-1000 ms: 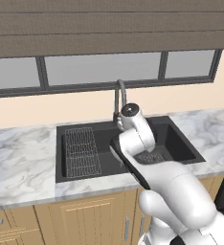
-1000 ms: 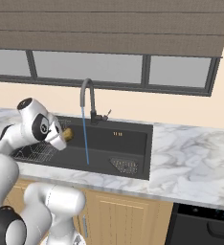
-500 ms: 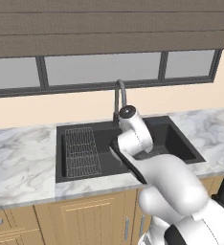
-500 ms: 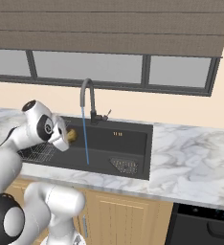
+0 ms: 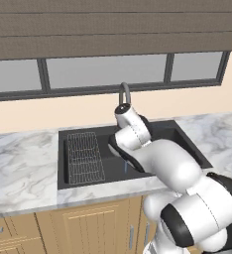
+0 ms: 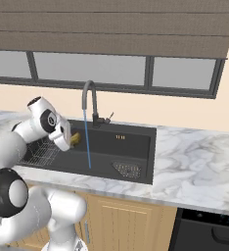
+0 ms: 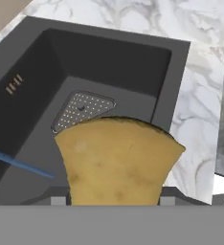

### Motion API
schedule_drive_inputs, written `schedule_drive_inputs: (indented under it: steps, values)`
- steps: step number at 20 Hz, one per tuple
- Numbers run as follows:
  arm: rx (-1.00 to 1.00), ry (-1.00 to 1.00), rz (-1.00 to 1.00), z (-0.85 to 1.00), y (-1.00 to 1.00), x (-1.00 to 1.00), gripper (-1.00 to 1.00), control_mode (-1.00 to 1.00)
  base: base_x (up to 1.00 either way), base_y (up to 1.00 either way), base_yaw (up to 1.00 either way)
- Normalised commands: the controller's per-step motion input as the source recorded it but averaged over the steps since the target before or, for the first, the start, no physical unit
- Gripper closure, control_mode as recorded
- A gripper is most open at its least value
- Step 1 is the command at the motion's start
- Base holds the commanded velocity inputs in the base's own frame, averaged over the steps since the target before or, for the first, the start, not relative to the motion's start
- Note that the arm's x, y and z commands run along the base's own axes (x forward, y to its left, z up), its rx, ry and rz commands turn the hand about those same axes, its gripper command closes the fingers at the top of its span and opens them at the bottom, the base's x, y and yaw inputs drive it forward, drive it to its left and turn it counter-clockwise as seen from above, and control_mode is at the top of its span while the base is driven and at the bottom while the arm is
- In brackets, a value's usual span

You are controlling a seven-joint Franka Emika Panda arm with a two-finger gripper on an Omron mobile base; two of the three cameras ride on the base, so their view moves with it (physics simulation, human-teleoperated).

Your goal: Soak the sponge with water for a few seconds and then drop it inside the sink.

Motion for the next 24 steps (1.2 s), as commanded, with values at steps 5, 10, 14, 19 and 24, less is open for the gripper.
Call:
schedule_drive_inputs:
  steps: [5,10,14,19,24]
  values:
    - [-0.02,0.09,-0.02,0.0,0.2,0.08,1.0,-1.0,0.0,0.0,0.0]
    - [-0.01,0.0,0.0,-0.01,0.11,0.01,1.0,-1.0,0.0,0.0,0.0]
    - [-0.03,0.0,0.0,-0.16,0.0,0.09,1.0,-1.0,0.0,0.0,0.0]
    - [-0.03,0.0,0.0,-0.24,0.0,0.13,1.0,-1.0,0.0,0.0,0.0]
    - [-0.02,0.0,0.0,-0.18,0.0,0.06,1.0,-1.0,0.0,0.0,0.0]
